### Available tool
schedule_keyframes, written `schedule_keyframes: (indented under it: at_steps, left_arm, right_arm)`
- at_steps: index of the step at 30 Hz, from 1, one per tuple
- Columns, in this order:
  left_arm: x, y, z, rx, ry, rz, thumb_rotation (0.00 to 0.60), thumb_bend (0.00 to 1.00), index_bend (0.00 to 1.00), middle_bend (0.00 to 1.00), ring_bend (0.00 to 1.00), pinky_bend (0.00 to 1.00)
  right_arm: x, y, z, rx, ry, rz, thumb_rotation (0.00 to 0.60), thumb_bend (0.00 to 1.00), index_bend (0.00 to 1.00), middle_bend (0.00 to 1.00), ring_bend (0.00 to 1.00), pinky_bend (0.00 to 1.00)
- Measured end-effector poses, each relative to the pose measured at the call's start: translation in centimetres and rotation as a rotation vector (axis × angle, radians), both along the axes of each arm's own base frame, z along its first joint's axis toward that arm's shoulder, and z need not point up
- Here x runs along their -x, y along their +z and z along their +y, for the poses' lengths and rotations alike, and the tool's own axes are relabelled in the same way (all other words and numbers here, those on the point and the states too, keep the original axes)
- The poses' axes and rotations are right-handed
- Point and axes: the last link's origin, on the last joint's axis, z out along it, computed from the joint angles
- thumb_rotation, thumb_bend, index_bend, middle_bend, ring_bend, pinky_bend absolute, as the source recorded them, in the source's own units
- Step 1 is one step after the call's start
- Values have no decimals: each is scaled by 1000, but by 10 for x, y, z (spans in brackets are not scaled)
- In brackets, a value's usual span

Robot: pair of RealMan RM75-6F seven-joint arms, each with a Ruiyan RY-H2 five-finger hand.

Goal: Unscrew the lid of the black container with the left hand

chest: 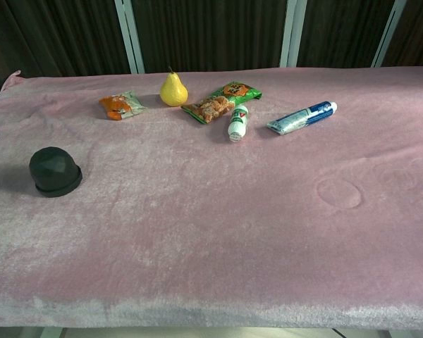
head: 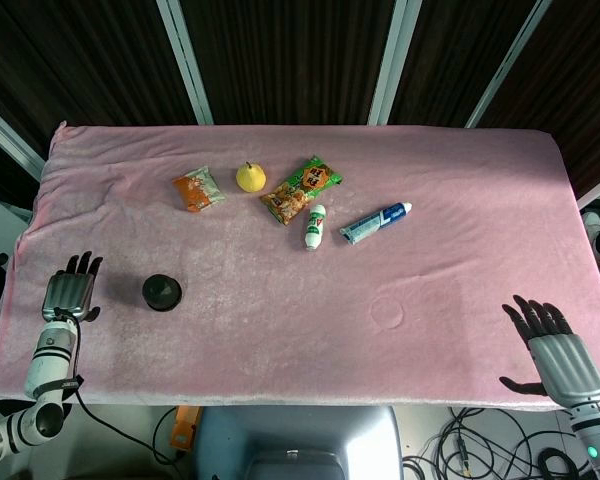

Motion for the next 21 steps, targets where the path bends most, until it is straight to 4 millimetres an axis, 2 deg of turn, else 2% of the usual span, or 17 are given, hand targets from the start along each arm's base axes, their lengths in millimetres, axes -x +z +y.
schedule_keyframes:
  at_steps: [12,21]
  left_arm:
    - [1,-1,-1,11,4,8,600,274,91,5,24,292]
    - [-12,-16,-6,67,-3,-52,600,273,61,1,21,295]
  right_arm:
    - [0,-1,0,-2,-2,1,600,101,47,84,0,182]
    - [1,-1,0,-7,-10,5,600,101,47,84,0,182]
